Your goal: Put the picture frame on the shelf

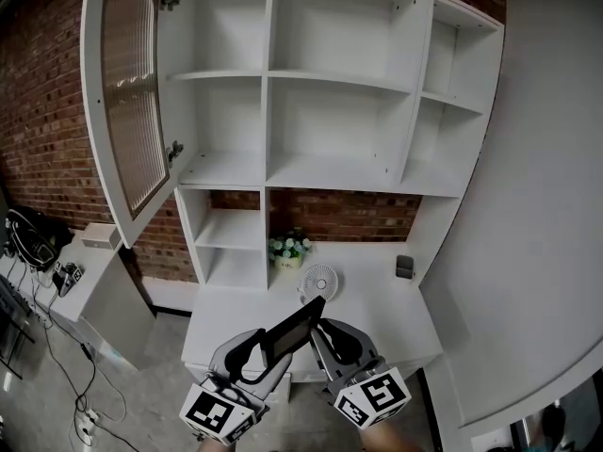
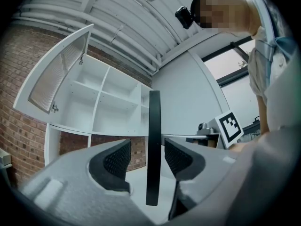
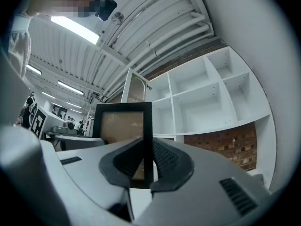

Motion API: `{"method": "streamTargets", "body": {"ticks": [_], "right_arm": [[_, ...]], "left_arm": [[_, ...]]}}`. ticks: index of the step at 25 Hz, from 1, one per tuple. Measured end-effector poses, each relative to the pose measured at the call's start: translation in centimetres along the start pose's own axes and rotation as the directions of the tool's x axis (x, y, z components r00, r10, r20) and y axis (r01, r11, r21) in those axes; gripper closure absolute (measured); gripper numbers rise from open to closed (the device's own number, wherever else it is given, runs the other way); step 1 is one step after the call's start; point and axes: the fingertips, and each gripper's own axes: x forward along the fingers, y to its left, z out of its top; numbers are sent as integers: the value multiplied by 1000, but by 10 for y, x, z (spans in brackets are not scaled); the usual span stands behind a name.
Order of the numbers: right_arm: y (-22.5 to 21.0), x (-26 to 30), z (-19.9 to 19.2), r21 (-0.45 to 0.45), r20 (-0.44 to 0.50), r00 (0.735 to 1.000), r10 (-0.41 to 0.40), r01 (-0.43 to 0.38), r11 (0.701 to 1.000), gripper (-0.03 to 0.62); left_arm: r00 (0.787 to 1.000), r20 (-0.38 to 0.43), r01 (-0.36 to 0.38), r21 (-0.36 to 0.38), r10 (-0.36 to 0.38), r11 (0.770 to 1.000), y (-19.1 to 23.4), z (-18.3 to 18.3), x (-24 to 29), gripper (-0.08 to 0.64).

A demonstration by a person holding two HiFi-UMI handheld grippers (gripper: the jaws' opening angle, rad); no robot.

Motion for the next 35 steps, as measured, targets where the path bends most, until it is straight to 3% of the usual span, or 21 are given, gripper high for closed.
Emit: {"method": "streamTargets", "body": {"ticks": [7, 14, 19, 27, 35], "right_arm": [[5, 6, -1, -21, -3, 1000, 5, -5, 1000, 525], [19, 24, 10, -212, -16, 1000, 12, -15, 977, 525], [35, 44, 19, -371, -33, 999, 39, -48, 927, 525], [50, 81, 30, -510, -43, 998, 53, -67, 857, 525], [58, 121, 44, -659, -69, 995, 73, -100, 745, 525]], "left_arm": [[1000, 7, 2, 16, -2, 1000, 8, -2, -3, 331], [1000, 14, -18, -11, 19, 1000, 26, -4, -15, 331], [999, 16, -32, -39, 32, 999, 44, -5, -24, 331], [999, 24, -21, -54, 23, 998, 78, -3, -30, 331], [999, 42, -21, -71, 24, 997, 114, 1, -24, 331]]}}
